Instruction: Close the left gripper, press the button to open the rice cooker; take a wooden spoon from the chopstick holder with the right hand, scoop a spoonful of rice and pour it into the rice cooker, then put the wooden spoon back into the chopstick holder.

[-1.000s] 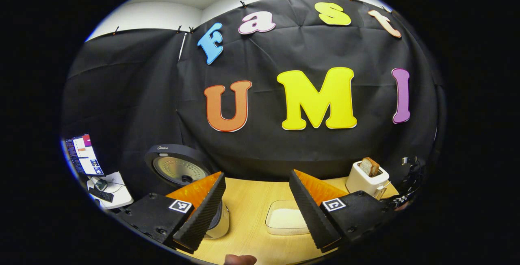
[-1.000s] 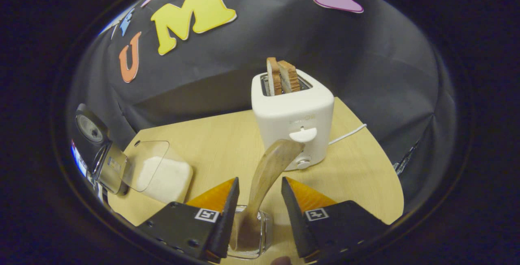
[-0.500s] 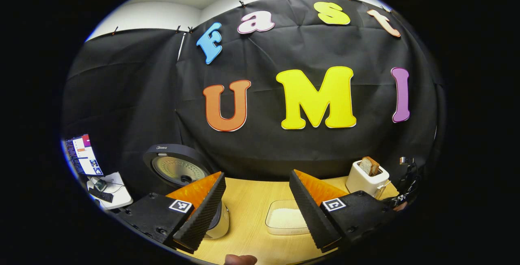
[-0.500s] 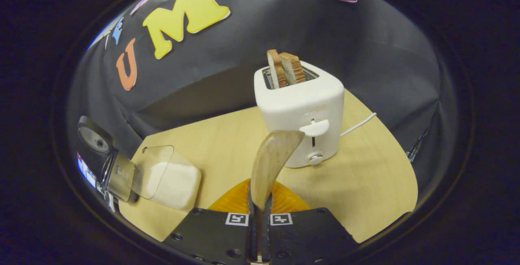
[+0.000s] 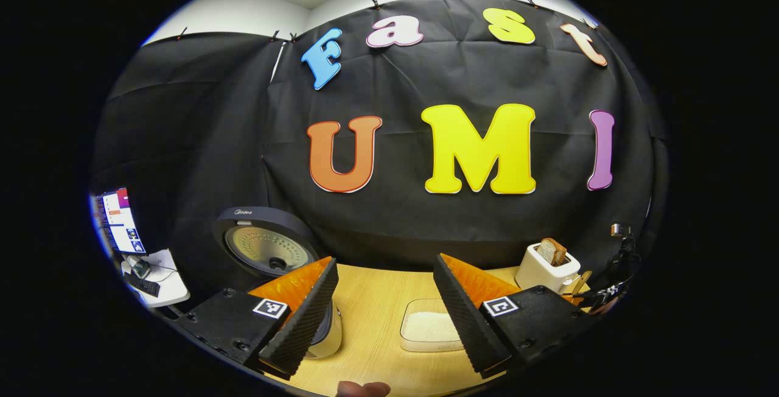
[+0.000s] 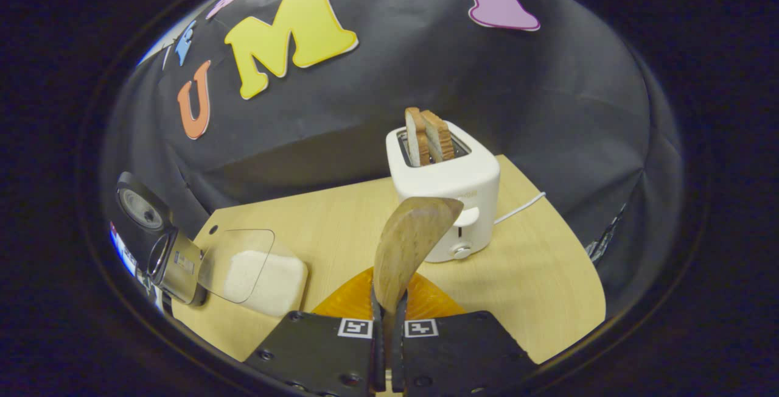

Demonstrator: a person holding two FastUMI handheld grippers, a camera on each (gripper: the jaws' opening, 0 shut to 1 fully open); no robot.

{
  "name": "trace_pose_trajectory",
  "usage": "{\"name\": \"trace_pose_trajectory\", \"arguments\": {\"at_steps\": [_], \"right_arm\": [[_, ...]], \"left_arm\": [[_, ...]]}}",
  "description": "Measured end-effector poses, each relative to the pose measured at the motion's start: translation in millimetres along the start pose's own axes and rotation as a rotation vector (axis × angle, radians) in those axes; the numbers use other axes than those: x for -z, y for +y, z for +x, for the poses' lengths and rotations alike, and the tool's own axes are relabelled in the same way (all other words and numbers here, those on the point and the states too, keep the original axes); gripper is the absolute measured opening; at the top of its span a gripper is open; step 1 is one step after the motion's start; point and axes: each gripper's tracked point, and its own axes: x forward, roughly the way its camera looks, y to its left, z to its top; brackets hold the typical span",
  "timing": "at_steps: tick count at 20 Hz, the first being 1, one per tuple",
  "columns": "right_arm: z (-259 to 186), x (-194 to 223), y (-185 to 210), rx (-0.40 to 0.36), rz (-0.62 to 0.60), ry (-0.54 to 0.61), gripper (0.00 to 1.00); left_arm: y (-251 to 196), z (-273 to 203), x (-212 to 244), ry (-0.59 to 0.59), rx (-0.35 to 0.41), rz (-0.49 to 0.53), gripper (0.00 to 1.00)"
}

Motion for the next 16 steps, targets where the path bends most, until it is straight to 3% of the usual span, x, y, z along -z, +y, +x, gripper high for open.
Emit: {"name": "trace_pose_trajectory", "arguments": {"at_steps": [7,12,16], "right_arm": [[-38,-47,42,0.027,-0.096,-0.102,0.05],[-38,-80,127,-0.035,-0.157,-0.182,0.05],[-13,-82,192,-0.087,-0.187,-0.207,0.04]], "left_arm": [[29,7,10,-0.006,0.018,-0.065,1.0],[59,7,26,0.019,0.034,-0.095,1.0],[88,3,38,0.042,0.028,-0.094,1.0]]}}
